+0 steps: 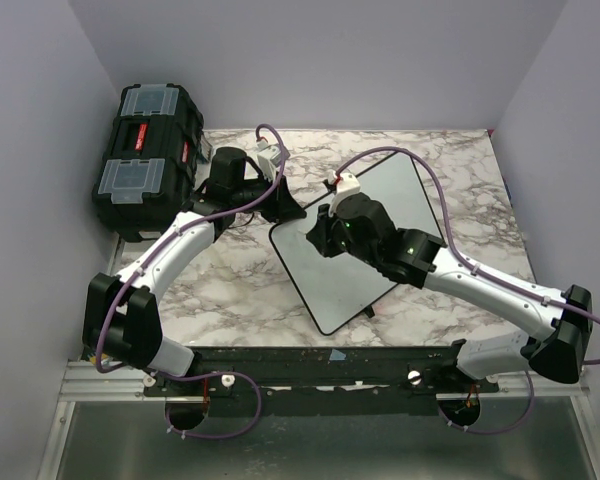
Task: Write a sentence on the whiteboard
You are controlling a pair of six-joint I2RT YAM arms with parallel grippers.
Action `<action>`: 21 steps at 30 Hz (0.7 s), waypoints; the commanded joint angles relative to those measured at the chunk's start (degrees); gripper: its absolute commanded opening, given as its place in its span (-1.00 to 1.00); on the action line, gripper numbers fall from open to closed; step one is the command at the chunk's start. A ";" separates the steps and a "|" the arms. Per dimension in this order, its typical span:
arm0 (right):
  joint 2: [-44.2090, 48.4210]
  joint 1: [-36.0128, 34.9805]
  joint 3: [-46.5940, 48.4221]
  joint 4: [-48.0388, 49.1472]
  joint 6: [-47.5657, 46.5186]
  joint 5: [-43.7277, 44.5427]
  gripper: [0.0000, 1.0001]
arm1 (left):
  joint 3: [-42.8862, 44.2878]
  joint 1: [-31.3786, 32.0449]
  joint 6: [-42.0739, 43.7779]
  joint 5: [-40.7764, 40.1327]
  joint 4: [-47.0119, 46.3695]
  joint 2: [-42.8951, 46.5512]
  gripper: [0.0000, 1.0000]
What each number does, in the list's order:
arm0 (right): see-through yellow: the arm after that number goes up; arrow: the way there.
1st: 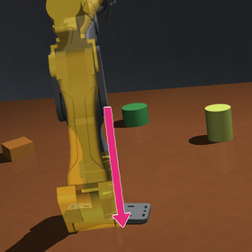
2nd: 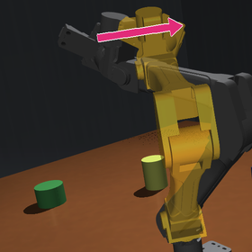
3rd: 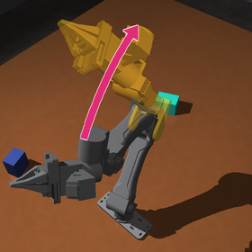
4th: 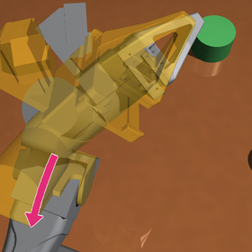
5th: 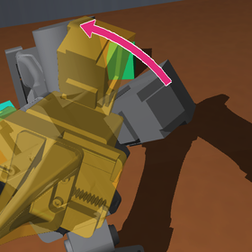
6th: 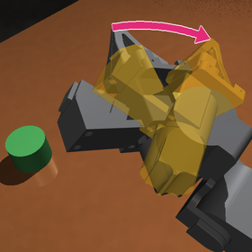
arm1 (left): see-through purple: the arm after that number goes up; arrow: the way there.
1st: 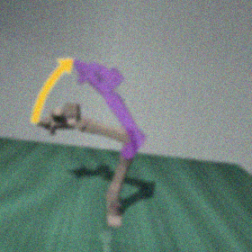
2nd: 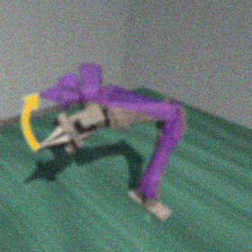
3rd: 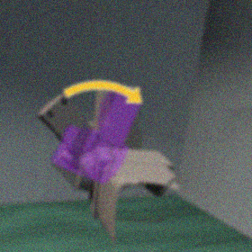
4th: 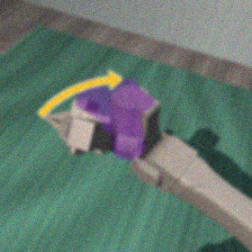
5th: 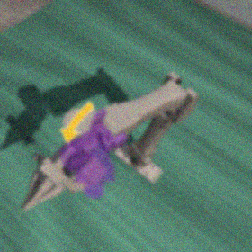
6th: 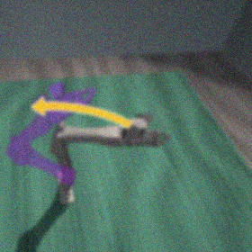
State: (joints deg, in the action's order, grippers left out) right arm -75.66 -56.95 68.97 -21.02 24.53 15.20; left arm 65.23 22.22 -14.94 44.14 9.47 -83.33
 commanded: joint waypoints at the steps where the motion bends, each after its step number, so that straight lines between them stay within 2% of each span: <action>1: -1.57 -0.38 1.69 1.40 -0.12 3.23 -0.99 | 1.65 1.56 0.70 0.35 -0.67 2.47 -1.00; 21: -2.52 -1.37 0.69 0.63 0.52 0.89 -0.99 | 2.49 2.83 0.53 -1.05 -0.08 2.44 -1.00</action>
State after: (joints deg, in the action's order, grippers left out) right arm -77.36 -57.30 69.28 -20.56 24.58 16.67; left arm 65.23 23.27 -15.05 41.80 9.58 -82.72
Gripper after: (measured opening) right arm 0.117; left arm 0.131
